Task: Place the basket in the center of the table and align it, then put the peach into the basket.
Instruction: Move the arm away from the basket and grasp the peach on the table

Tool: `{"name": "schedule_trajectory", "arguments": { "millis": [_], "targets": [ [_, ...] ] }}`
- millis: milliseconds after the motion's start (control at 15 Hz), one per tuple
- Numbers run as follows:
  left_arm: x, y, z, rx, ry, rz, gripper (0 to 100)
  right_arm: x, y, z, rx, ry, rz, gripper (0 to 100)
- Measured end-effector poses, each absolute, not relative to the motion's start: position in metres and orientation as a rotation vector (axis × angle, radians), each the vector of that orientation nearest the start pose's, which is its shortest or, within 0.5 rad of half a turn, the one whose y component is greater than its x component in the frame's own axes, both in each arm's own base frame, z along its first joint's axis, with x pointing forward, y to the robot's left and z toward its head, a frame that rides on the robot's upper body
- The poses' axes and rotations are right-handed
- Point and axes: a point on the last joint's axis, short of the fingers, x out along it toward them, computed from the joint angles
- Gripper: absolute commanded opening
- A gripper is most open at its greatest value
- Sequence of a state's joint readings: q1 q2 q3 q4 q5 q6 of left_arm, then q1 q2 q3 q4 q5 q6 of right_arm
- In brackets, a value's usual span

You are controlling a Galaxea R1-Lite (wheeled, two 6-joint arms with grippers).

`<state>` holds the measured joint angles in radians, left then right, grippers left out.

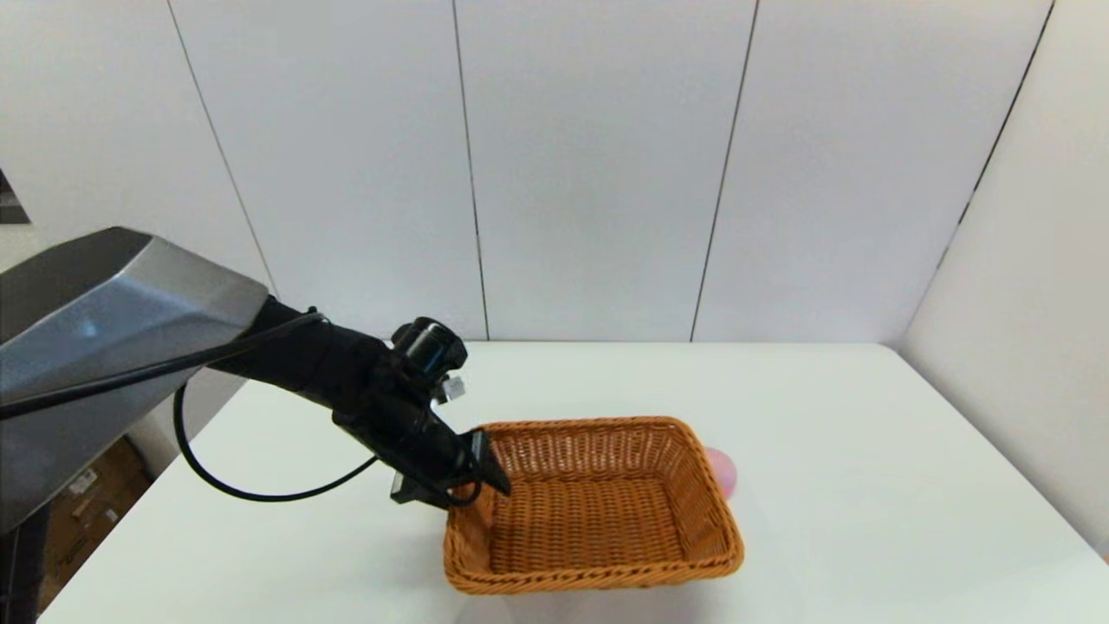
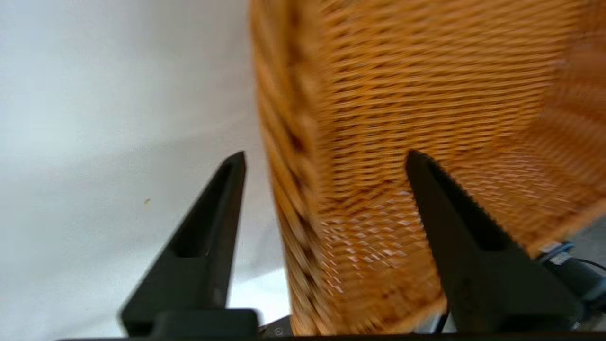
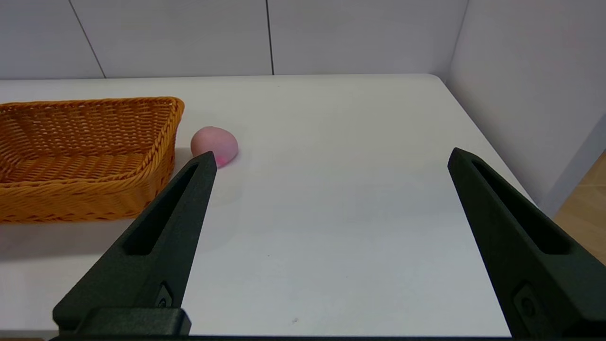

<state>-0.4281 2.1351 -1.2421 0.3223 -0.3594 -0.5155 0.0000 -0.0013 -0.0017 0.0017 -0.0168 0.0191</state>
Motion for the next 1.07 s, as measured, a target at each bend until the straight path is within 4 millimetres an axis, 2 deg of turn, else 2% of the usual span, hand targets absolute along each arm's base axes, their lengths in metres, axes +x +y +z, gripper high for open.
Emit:
{"name": "schedule_trajectory", "arguments": {
  "millis": [267, 467, 667, 800, 933, 1067],
  "targets": [
    [0.315, -0.141, 0.137, -0.391, 1.198, -0.395, 100, -0.023, 0.000, 0.076, 0.018, -0.002, -0.017, 100],
    [0.283, -0.122, 0.198, -0.365, 1.009, -0.400, 100, -0.023, 0.000, 0.076, 0.018, -0.002, -0.017, 100],
    [0.226, -0.097, 0.254, -0.297, 0.827, -0.430, 100, -0.023, 0.000, 0.076, 0.018, -0.002, -0.017, 100],
    [0.177, -0.077, 0.282, -0.267, 0.697, -0.463, 100, -0.023, 0.000, 0.076, 0.018, -0.002, -0.017, 100],
    [0.127, -0.056, 0.297, -0.262, 0.577, -0.488, 100, -0.023, 0.000, 0.076, 0.018, -0.002, -0.017, 100],
    [0.076, -0.035, 0.299, -0.263, 0.457, -0.507, 100, -0.023, 0.000, 0.076, 0.018, -0.002, -0.017, 100]
  ]
}}
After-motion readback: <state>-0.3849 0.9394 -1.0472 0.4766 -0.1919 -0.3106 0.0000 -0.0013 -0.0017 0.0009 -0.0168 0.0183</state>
